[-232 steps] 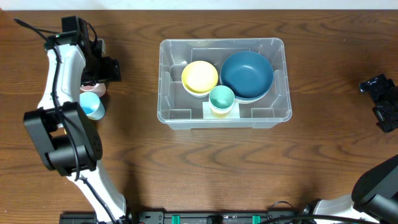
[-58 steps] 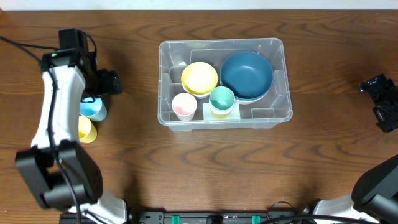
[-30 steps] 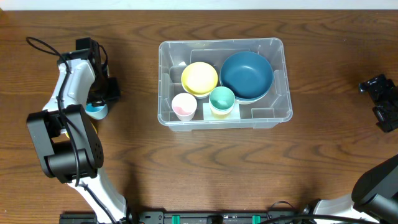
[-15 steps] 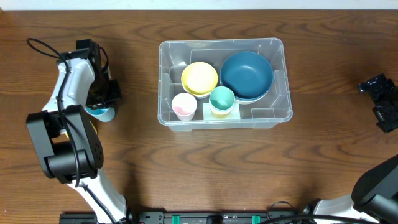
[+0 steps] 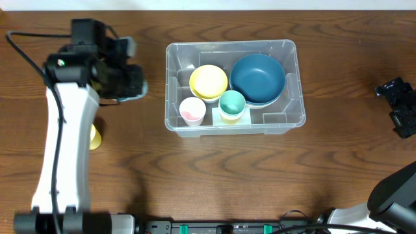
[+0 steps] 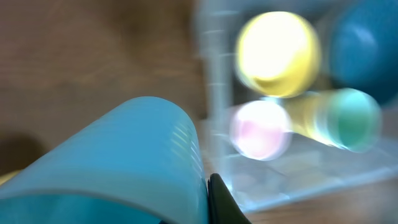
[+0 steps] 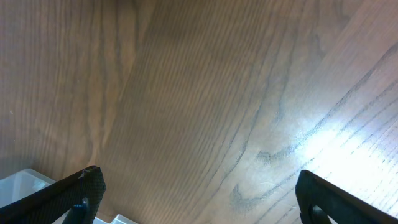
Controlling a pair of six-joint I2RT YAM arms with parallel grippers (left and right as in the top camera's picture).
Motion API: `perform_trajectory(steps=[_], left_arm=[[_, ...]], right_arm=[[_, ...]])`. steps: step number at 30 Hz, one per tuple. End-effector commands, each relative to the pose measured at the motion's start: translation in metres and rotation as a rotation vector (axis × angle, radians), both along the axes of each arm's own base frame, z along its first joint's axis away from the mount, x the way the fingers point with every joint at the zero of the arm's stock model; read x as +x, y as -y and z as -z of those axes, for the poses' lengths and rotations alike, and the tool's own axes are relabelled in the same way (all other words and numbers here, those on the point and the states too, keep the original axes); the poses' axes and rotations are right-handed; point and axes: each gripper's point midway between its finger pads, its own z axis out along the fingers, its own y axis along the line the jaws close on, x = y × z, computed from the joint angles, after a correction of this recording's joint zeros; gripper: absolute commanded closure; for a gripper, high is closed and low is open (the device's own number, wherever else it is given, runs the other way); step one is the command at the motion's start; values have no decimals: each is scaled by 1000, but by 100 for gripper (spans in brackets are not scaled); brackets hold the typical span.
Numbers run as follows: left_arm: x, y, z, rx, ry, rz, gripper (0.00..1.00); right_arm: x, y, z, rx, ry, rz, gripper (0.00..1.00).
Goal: Pack container
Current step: 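Carry the blue cup into the container and stack it on the pink cup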
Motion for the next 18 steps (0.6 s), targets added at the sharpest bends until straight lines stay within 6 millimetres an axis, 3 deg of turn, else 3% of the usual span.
perform_trajectory(steps=[1, 5, 9, 13, 18], left_arm=[[-8, 40, -31, -11, 128, 152, 94], [-8, 72, -41, 11, 205, 240, 94], [-6, 98, -38, 57, 238, 302, 94], [-9, 118, -22, 81, 203, 355, 94], [-10, 124, 8, 148, 116, 377, 94]], right_arm=[[0, 3, 0, 2, 1, 21, 1], [0, 3, 0, 2, 1, 21, 1], [0, 3, 0, 2, 1, 21, 1], [0, 3, 0, 2, 1, 21, 1], [0, 3, 0, 2, 1, 21, 1]])
